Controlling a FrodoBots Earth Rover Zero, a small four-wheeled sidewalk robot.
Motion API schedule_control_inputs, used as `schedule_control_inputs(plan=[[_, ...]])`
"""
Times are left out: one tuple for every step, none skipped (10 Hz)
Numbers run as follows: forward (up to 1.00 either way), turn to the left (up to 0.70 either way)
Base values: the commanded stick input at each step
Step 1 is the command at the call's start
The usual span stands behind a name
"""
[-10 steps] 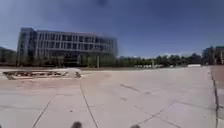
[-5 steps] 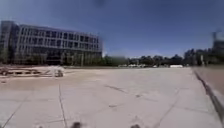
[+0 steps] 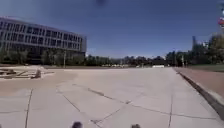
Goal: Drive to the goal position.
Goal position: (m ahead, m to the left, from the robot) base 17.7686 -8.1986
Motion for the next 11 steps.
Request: schedule_control_inputs(plan=[[0.85, -0.30], [0.85, -0.30], [0.85, -0.30], [0.85, -0.30], [0.85, -0.30], [0.85, -0.30], [0.85, -0.30], [0.85, -0.30], [0.85, -0.30], [0.85, -0.30], [0.85, -0.30]])
